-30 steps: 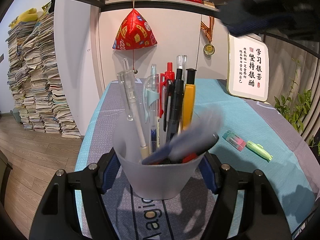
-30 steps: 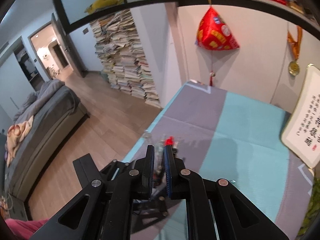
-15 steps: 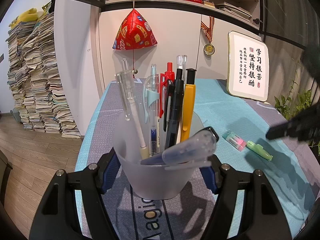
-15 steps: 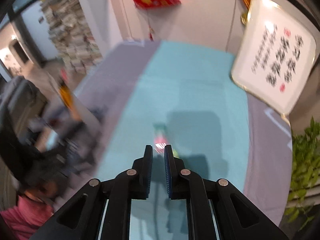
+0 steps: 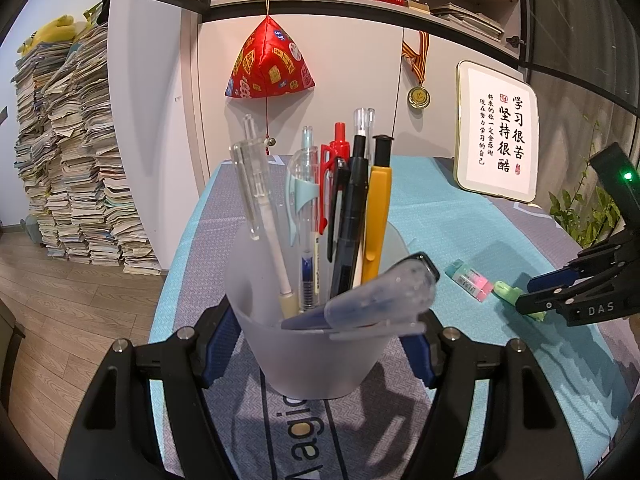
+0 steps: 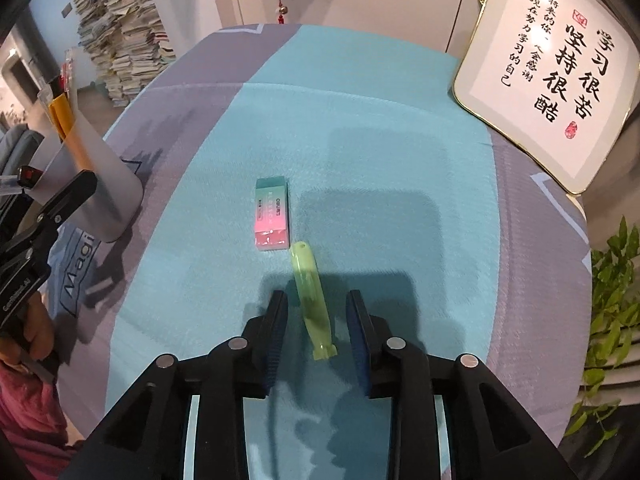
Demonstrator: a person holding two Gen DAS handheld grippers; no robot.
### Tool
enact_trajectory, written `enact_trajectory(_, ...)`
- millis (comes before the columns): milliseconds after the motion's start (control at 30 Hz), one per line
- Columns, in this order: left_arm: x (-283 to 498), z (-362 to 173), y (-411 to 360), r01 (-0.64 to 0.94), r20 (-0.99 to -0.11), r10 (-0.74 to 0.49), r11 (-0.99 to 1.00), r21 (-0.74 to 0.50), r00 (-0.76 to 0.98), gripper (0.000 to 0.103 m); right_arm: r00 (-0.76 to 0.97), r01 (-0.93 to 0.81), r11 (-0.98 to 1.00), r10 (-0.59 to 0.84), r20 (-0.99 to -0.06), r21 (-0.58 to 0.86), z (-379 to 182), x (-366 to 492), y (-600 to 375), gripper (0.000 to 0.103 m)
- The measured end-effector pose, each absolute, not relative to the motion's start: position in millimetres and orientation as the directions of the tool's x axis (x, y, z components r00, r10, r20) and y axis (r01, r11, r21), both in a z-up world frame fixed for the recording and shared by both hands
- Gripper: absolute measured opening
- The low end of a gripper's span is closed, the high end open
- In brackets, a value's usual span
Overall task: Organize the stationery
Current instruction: 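Move the right tool to the green highlighter and grasp it, then lift the green highlighter over the cup and drop it inside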
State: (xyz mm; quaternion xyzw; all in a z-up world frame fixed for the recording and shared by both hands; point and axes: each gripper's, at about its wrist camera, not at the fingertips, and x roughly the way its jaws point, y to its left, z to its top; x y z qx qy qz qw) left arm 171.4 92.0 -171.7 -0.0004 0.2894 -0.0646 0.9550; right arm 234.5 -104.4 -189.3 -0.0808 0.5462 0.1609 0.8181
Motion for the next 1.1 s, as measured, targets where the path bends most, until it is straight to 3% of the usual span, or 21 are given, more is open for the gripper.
enact_trajectory(700,171.5,-171.2,92.3,0.123,-0.553,-0.123,0.992,-0.038,0.824,0.07,0.35,-0.34,0.939,0.175,-0.92,0.049,-194.6,247.0,-92.8,0.03)
enact_trajectory(833,171.5,-171.3,92.4,0.123,-0.553,-0.123,0.992,-0.038,0.824,0.07,0.352,-0.322,0.946,0.166,-0.921,0.048,-194.3,244.6,-94.6,0.014)
enact_trajectory(1100,171.5,-171.3,92.1,0.123,-0.553,-0.123,0.992,-0.037,0.824,0.07,0.369,-0.295,0.948,0.231,-0.9,0.123,-179.4,233.6,-105.7,0.014)
